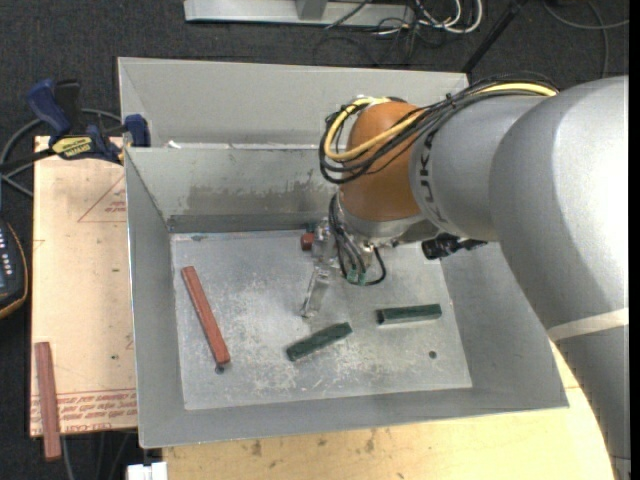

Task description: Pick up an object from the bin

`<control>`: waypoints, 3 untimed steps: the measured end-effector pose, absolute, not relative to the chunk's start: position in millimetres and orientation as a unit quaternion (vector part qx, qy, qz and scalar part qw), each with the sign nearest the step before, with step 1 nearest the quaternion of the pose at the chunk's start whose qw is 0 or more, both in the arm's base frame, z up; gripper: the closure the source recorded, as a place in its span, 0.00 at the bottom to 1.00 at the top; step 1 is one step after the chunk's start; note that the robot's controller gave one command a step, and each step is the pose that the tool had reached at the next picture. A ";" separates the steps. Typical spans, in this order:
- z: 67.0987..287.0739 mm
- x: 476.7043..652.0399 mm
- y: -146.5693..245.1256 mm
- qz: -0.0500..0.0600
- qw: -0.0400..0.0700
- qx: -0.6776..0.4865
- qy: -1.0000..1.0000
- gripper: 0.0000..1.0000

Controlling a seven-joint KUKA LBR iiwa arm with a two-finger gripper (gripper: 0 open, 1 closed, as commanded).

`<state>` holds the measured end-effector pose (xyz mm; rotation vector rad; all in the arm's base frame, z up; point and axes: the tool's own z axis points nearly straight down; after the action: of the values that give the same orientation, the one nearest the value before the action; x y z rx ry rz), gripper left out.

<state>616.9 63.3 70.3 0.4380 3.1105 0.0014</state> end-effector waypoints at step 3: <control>73.6 647.1 -2.3 0.001 0.005 0.204 0.979 1.00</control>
Offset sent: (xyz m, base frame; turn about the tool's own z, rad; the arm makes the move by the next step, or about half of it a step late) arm 0.0242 -0.0107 0.0804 0.1692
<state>647.1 -2.3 73.6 0.6376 3.0663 0.0034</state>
